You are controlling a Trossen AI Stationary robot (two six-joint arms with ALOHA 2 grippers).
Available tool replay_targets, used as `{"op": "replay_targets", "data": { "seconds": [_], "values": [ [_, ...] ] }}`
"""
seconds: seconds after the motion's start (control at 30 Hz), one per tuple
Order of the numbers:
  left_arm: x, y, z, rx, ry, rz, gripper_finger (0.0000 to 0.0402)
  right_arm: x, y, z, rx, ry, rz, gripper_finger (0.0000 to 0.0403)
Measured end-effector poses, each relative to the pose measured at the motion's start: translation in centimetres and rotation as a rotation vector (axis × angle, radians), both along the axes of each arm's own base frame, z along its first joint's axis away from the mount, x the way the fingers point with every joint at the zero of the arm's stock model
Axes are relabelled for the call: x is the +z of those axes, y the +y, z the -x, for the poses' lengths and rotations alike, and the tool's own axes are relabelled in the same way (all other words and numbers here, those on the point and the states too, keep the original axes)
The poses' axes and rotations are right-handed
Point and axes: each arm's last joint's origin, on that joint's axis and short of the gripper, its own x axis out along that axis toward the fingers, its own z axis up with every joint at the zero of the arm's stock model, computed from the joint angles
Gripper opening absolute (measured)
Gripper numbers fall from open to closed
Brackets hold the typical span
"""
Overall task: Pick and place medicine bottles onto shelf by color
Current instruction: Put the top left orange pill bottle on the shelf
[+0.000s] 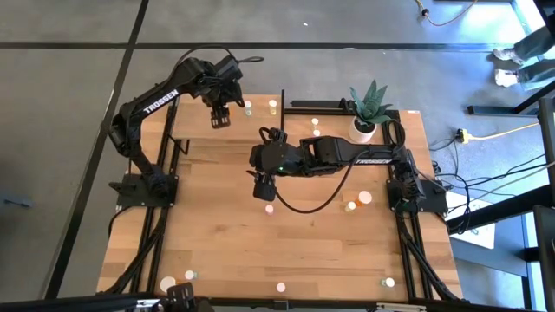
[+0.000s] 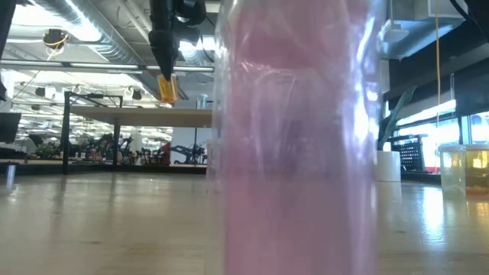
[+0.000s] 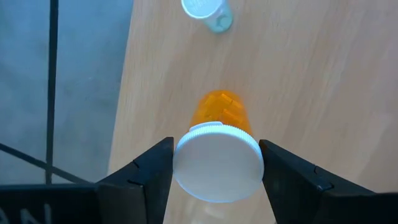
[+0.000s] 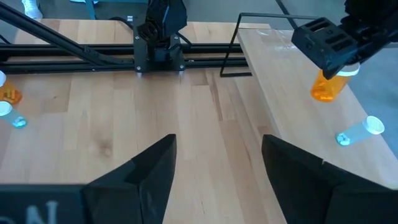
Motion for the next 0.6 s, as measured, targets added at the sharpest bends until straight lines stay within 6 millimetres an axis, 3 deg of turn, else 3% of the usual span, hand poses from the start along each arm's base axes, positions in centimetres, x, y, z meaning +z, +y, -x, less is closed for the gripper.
{"op": "replay_targets", "data": {
  "seconds": [0.6],
  "values": [
    [-0.2,1.4,1.1,-0.006,0.048,-0.009,0.0204,0.1,-0.1,-0.1,-0.004,-0.013,-0.002,0.0237]
  ]
}}
